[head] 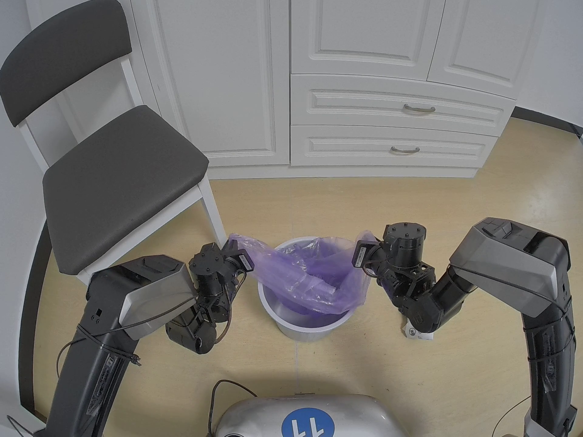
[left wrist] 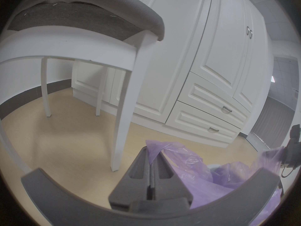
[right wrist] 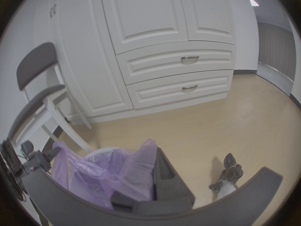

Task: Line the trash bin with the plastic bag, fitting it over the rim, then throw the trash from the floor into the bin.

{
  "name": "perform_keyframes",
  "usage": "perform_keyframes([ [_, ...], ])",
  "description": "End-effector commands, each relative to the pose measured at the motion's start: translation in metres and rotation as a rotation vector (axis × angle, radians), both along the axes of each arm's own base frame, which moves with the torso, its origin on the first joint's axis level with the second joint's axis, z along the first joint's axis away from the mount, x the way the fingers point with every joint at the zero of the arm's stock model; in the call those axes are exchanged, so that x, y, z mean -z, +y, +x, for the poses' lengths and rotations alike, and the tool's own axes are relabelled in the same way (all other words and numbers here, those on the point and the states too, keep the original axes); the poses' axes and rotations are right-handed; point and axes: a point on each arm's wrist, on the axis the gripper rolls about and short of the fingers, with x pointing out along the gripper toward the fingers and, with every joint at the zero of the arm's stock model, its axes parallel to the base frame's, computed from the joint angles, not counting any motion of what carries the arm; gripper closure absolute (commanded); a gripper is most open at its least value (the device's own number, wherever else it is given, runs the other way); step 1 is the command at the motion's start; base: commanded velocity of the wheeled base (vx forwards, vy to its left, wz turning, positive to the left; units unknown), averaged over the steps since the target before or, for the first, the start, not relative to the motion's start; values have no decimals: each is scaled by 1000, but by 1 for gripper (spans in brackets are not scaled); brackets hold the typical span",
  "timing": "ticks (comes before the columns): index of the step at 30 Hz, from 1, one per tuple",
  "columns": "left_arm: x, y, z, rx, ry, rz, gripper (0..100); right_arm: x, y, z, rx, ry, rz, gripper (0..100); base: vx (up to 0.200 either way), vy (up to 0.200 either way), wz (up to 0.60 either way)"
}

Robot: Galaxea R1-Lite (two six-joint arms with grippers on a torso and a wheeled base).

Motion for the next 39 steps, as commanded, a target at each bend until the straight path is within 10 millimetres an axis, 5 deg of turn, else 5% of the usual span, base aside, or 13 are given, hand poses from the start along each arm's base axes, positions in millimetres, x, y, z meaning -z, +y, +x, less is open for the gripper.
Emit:
perform_keyframes([
  [1,-4,2,4,-7,-23,-17,100,-14,-1,2,-2,-45,57,100,0,0,0],
  [8,14,-3,4,0,-3,-18,100,19,8,8,-23,-32,86,100,0,0,0],
  [22,34,-7,3,8,23,5,100,28,4,7,-57,8,112,100,0,0,0],
  [39,13,38,-16,61,104,216,100,-12,-78,-38,21,225,-381,100,0,0,0],
])
